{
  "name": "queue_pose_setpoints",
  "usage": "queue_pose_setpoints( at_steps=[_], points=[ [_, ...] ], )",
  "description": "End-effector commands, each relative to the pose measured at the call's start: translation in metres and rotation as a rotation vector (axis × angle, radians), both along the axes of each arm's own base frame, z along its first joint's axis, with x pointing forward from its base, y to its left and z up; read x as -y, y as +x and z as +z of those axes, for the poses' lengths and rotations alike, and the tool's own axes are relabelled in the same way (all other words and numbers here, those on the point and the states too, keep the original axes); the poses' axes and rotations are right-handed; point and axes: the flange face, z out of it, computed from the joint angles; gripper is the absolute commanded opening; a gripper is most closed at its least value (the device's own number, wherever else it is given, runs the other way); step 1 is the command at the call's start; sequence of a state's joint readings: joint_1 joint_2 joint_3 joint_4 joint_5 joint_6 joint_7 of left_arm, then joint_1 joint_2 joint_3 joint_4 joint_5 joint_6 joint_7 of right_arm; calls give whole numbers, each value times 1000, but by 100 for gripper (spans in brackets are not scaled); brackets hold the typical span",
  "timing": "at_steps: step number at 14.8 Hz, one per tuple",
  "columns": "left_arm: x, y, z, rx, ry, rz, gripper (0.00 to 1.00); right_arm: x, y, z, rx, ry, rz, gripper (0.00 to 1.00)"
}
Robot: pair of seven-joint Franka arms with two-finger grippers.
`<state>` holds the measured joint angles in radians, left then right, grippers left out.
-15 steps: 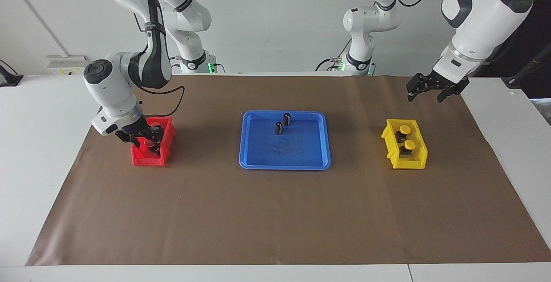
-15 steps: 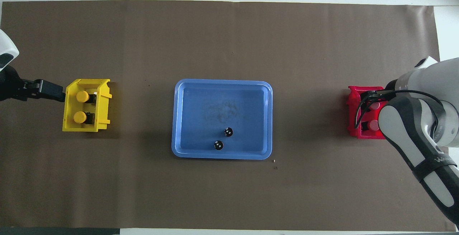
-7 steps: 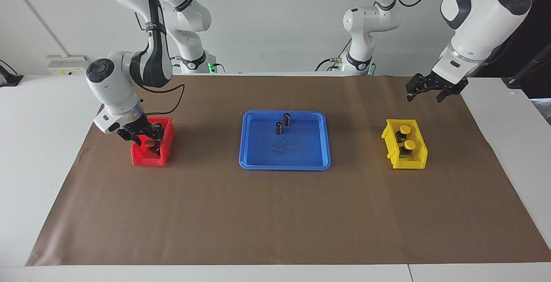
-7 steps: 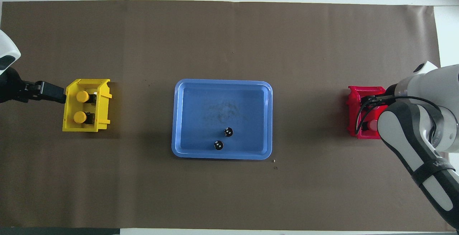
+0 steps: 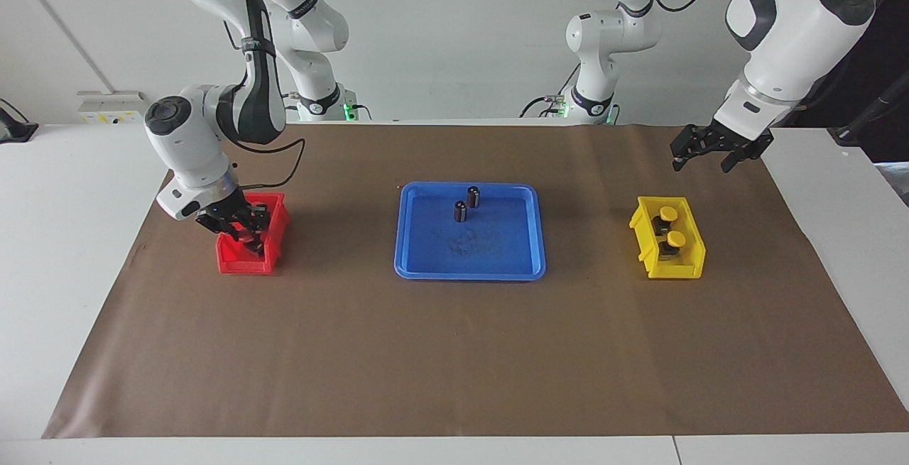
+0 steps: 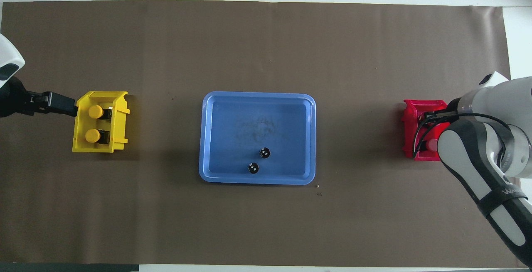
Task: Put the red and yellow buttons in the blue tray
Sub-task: 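Grasp a red button in the red holder with the right gripper, then carry the red button to the tray while the left gripper lifts yellow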
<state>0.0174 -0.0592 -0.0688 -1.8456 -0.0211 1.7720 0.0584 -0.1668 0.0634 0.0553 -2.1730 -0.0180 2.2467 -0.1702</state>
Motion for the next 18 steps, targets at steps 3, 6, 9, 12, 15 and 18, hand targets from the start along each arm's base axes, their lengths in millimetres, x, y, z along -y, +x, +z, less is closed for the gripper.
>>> queue_pose_setpoints(
  at_steps=[3,6,9,12,15,18],
  points=[
    [-27,10,-79,58,-5,37,84,-13,47,92,-90,9,56,18],
    [-28,19,-105,61,-8,37,77,-63,71,138,-124,-24,53,19],
    [-25,15,-131,55,-8,33,77,-144,84,156,-88,-14,-43,19],
    [-27,9,-146,41,-7,32,77,-277,75,138,25,40,-133,19],
    [-23,10,-166,58,-8,34,77,-361,59,109,52,68,-198,19],
    [-21,13,-177,59,-9,33,77,-400,48,64,43,70,-204,21]
  ],
)
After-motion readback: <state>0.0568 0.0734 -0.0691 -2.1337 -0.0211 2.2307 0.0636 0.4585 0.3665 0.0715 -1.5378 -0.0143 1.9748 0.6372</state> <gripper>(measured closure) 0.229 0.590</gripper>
